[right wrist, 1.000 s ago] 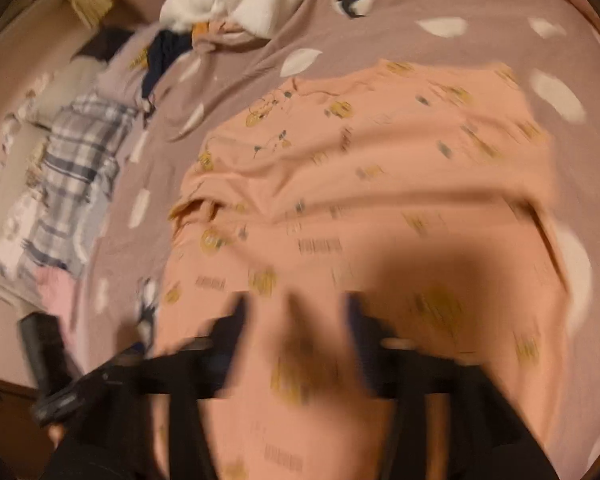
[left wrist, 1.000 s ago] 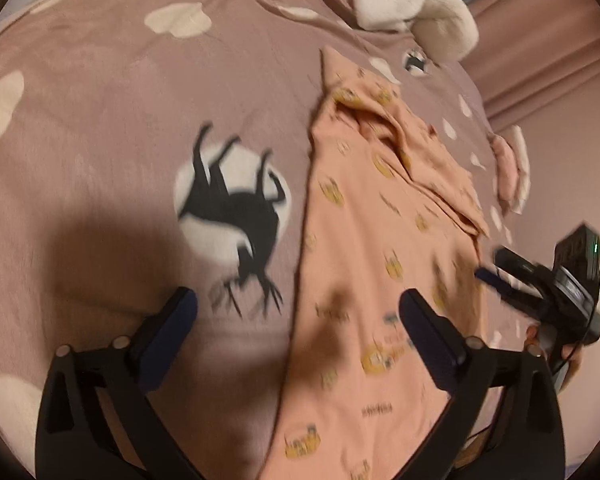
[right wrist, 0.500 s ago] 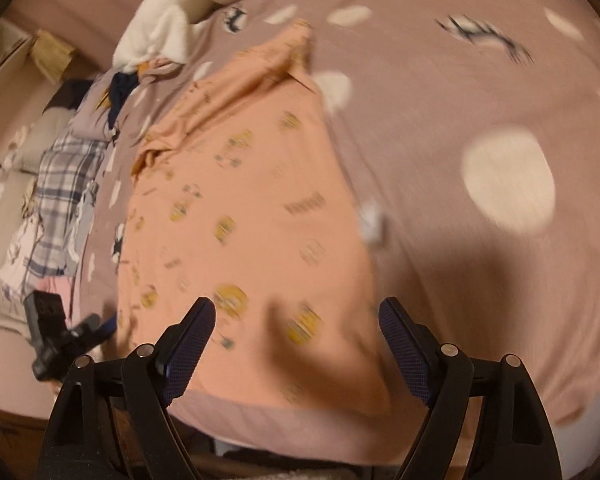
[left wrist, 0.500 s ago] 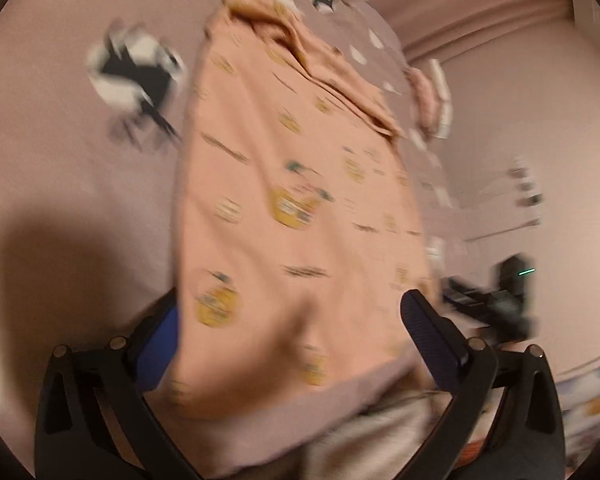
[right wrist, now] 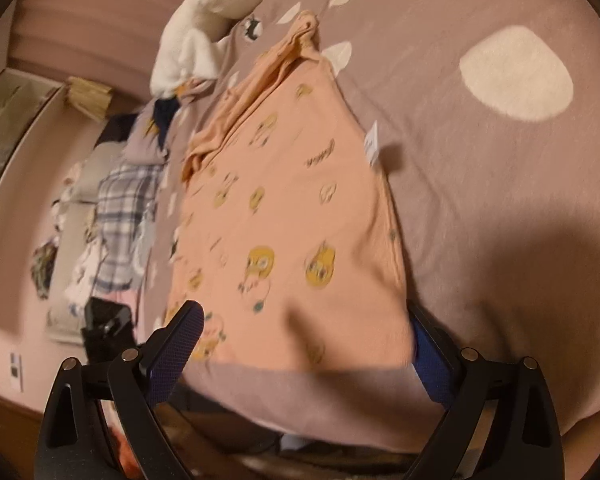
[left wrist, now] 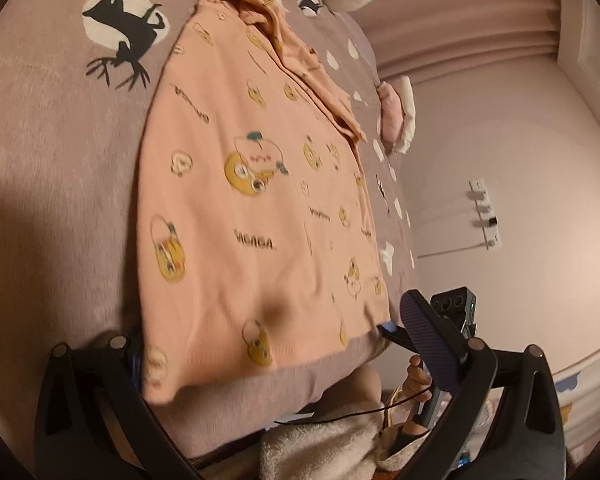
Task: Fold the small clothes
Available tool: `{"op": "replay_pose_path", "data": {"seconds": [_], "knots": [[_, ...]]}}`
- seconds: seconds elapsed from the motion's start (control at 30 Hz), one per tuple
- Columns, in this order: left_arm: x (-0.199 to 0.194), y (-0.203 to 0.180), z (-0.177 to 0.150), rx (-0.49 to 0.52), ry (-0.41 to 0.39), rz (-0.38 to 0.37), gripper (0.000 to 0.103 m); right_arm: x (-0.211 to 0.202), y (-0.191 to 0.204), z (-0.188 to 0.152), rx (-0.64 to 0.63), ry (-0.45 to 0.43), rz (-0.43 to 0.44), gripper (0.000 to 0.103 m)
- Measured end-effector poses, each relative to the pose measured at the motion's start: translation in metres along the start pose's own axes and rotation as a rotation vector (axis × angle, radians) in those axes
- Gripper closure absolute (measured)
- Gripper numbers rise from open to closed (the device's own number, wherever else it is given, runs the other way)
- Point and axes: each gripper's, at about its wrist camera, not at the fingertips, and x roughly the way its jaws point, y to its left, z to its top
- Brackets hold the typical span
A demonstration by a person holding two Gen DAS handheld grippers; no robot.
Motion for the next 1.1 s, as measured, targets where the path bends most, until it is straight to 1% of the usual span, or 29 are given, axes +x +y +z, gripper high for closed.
{"op": "replay_pose_path", "data": {"seconds": [0.03,0.17,0.23,0.3,0.37,0.43,0.47,0.5,0.53,0.57,0.6,0.63,0.67,0.7,0.73,0.8,0.87,1.0,1.07,1.1], "knots": [[0.001,-0.001,-0.002,-0.004,0.002,-0.002,0.001,-0.004,-0.005,-0.004,0.021,-0.016,0.025,0.007],[0.000,0.003,-0.003,-0.036,-0.007,-0.026,0.002,-0.006,-0.009,-0.006,0.057,-0.042,0.052,0.007],[-0.001,0.005,-0.002,-0.045,0.005,-0.022,0.002,-0.003,-0.007,-0.005,0.058,-0.045,0.038,0.007],[-0.003,0.007,-0.001,-0.068,-0.007,-0.023,0.003,0.000,-0.003,-0.004,0.043,-0.049,0.019,0.007],[-0.006,0.012,0.001,-0.104,-0.020,-0.035,0.005,0.004,0.003,-0.003,0.013,-0.057,-0.005,0.007],[-0.007,0.015,0.003,-0.135,-0.014,-0.031,0.010,0.008,0.007,-0.002,-0.003,-0.067,-0.011,0.008],[-0.007,0.015,0.004,-0.142,-0.009,-0.024,0.011,0.010,0.008,-0.002,-0.011,-0.072,-0.012,0.011],[-0.007,0.015,0.004,-0.147,-0.006,-0.002,0.020,0.012,0.009,-0.002,-0.018,-0.081,-0.014,0.017],[-0.007,0.014,0.003,-0.154,-0.009,0.050,0.035,0.012,0.010,-0.002,-0.026,-0.087,-0.022,0.022],[-0.008,0.015,0.001,-0.155,-0.013,0.086,0.043,0.013,0.011,-0.003,-0.038,-0.090,-0.039,0.040],[-0.008,0.016,0.000,-0.153,-0.027,0.111,0.057,0.015,0.013,-0.004,-0.057,-0.090,-0.079,0.065],[-0.007,0.017,0.000,-0.152,-0.034,0.117,0.073,0.017,0.013,-0.004,-0.067,-0.085,-0.108,0.077],[-0.005,0.020,0.000,-0.152,-0.037,0.127,0.082,0.020,0.013,-0.004,-0.078,-0.073,-0.162,0.093],[-0.004,0.023,0.000,-0.156,-0.032,0.143,0.095,0.022,0.012,-0.004,-0.075,-0.073,-0.191,0.094],[-0.003,0.026,0.000,-0.167,-0.033,0.152,0.097,0.019,0.009,-0.003,-0.053,-0.090,-0.156,0.095],[-0.007,0.028,0.000,-0.194,-0.043,0.131,0.097,0.018,0.008,-0.004,-0.048,-0.094,-0.147,0.095],[-0.008,0.024,0.001,-0.176,-0.044,0.132,0.098,0.016,0.009,-0.004,-0.060,-0.097,-0.145,0.095],[-0.007,0.014,0.004,-0.144,-0.043,0.190,0.098,0.014,0.010,-0.004,-0.052,-0.099,-0.139,0.095],[-0.010,0.008,0.004,-0.136,-0.066,0.188,0.098,0.012,0.016,-0.004,-0.062,-0.106,-0.125,0.095],[-0.011,0.003,0.005,-0.116,-0.076,0.195,0.098,0.010,0.018,-0.003,-0.065,-0.109,-0.122,0.095]]}}
